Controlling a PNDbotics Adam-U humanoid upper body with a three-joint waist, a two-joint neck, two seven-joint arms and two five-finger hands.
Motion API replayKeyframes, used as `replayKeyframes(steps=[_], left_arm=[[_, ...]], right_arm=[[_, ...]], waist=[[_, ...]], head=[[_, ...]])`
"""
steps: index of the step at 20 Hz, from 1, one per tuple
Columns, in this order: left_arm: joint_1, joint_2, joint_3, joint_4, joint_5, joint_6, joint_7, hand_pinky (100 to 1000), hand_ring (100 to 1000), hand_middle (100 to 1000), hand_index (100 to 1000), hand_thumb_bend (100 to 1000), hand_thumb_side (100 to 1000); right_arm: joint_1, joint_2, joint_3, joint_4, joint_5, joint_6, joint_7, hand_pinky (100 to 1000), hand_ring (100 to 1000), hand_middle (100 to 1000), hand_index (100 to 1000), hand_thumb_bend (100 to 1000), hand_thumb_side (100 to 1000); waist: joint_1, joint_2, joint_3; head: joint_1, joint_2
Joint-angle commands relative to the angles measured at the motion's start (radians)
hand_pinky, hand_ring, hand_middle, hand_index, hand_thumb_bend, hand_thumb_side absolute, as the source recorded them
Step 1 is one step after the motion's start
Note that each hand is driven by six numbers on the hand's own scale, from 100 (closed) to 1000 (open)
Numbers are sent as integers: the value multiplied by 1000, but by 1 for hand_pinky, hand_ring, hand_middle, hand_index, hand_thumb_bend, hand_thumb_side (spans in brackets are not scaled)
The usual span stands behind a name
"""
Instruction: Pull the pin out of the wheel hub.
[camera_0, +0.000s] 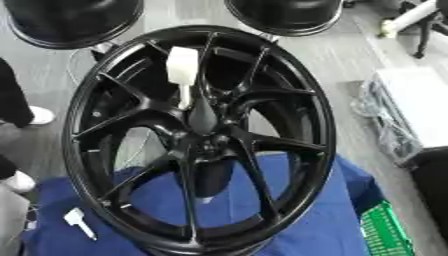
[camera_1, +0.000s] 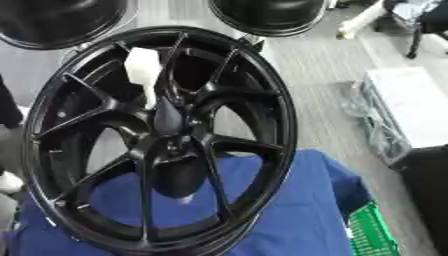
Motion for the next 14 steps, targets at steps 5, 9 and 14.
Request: replayKeyframes(steps=[5, 9, 14], left_arm=[[-6, 12, 17, -22, -1, 0, 4, 932, 786, 815, 809, 274, 716], [0, 7, 22, -23, 1, -1, 9, 933, 787, 815, 809, 277, 716], [-8, 3, 21, -25, 2, -3, 9, 933, 788, 816, 809, 280, 716]], right_arm=[[212, -8, -91, -50, 118, -59, -68, 481, 385, 359, 570, 100, 100], [321, 49, -139, -9, 185, -99, -61, 573, 459, 438, 664, 129, 100], [402, 117, -169, 49, 149, -170, -64, 825, 858, 820, 913, 250, 361]], waist=[[20, -24, 8], [21, -27, 2], [18, -29, -2]], head=[[13, -10], [15, -7], [18, -16]])
